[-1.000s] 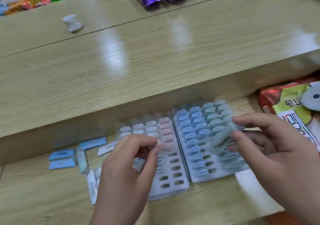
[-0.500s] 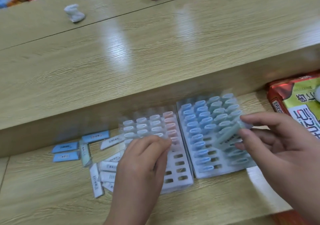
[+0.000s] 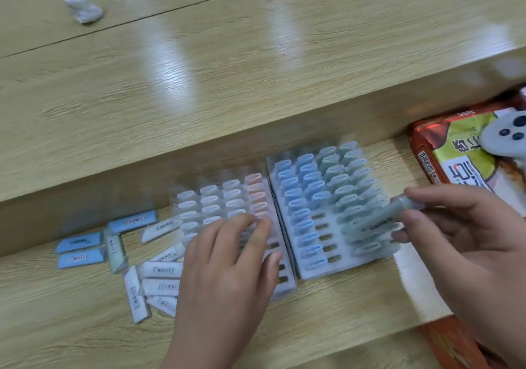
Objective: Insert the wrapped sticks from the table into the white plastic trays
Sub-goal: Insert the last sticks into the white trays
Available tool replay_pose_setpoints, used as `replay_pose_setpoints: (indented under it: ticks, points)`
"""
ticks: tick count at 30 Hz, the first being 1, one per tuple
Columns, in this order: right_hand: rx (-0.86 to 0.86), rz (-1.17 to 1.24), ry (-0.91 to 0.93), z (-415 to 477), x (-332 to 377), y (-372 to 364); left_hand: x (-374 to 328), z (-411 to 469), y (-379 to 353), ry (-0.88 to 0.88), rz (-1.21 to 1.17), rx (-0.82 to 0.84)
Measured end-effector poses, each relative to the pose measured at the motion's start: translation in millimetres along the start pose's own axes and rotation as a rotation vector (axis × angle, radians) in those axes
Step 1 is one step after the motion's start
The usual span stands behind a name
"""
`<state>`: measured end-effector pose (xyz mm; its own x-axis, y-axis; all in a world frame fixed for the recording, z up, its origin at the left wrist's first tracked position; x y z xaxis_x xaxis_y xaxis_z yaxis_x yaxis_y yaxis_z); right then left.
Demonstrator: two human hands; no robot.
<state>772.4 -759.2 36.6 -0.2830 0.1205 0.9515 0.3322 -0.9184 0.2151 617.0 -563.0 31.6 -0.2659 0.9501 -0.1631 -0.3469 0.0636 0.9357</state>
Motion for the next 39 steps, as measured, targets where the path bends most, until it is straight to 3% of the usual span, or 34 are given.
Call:
replay_pose_setpoints:
  ticks: [3,11,27,39]
  points:
    - [0.049,-0.056,0.036,0,5,-8,-5,5,-4,0.010,-0.028,0.021]
    - [0.273,-0.485,0.294,3,17,-47,-28,23,-29,-0.102,-0.019,0.229]
    - [0.399,-0.539,0.507,-24,23,-45,-21,23,-35,-0.102,-0.023,0.294]
    - [0.319,-0.536,0.490,-22,19,-43,-21,23,-36,-0.092,-0.048,0.273]
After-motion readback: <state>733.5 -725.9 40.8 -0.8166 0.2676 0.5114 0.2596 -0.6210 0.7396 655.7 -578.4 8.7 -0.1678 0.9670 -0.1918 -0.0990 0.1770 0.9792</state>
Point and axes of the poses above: each hand's wrist, its own z-axis towards the middle knuckle, its own y-axis out of the back of the hand, x = y × z, the point moved 9 cm from there along z, towards the middle knuckle, and after that the axes turned 1 degree about z, right-handed, at the moved point
